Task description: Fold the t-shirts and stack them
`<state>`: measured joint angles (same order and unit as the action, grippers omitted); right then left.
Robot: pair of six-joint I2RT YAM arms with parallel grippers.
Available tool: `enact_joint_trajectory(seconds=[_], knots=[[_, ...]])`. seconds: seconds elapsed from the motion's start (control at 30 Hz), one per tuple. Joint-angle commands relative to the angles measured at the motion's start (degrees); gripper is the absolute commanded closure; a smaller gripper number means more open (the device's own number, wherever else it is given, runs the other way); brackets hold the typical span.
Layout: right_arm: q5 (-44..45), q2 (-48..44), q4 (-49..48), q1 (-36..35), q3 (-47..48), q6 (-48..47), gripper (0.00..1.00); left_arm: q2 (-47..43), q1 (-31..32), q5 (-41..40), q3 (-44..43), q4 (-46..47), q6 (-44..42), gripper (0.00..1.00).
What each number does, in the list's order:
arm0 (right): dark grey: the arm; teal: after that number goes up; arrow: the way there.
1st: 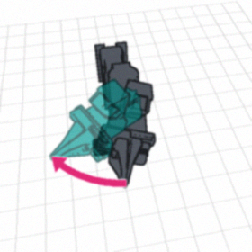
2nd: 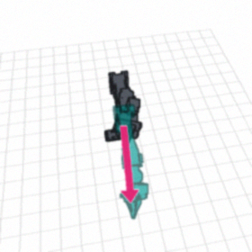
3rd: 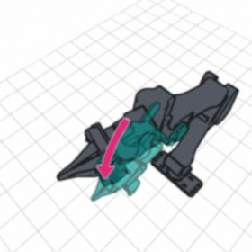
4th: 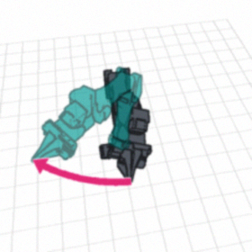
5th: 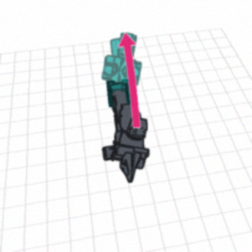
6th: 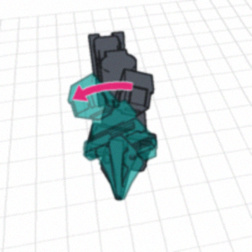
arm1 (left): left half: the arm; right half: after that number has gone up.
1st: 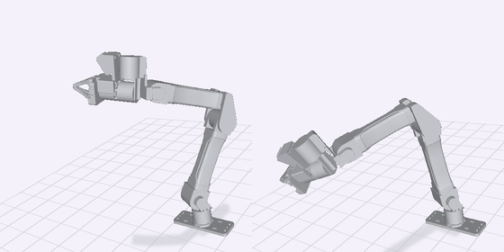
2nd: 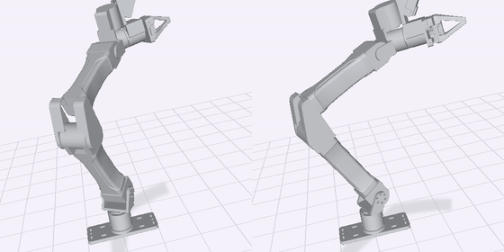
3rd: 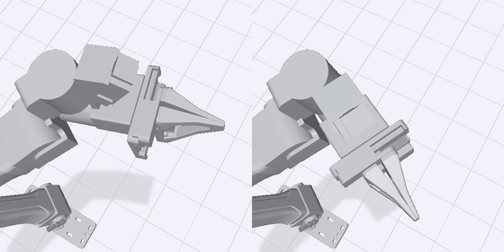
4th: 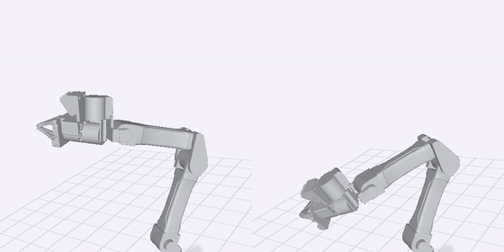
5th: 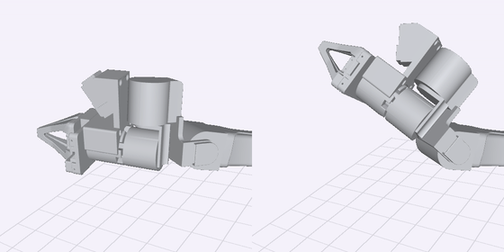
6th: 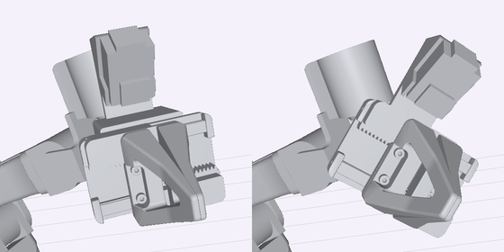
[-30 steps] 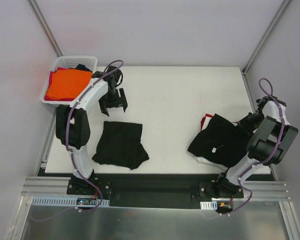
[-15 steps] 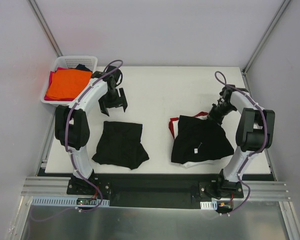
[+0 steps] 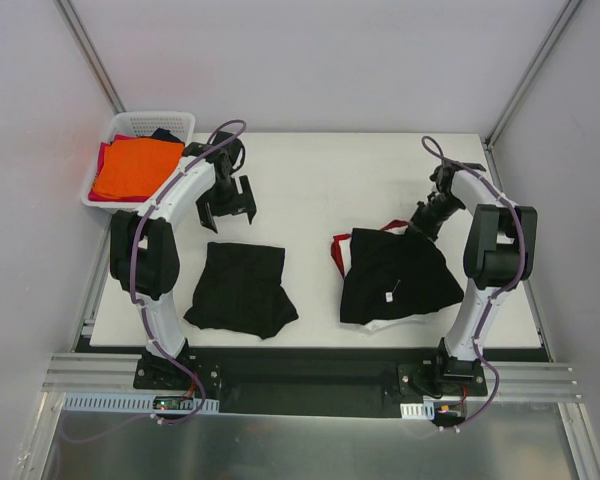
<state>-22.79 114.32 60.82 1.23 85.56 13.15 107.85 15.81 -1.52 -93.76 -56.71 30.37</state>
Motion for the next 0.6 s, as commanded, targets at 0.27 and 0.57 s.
enact_joint_trajectory(seconds=[0.27, 0.57], knots=[[-4.4, -20.5, -12.7, -2.3, 5.4, -3.2, 0.04, -8.1, 0.5, -5.6, -3.6, -4.6, 3.5, 0.01], [-5.6, -14.6, -9.7, -17.0, 4.7, -5.2, 0.04, -20.3, -0.3, -0.9, 12.2, -3.0, 8.0, 0.01]])
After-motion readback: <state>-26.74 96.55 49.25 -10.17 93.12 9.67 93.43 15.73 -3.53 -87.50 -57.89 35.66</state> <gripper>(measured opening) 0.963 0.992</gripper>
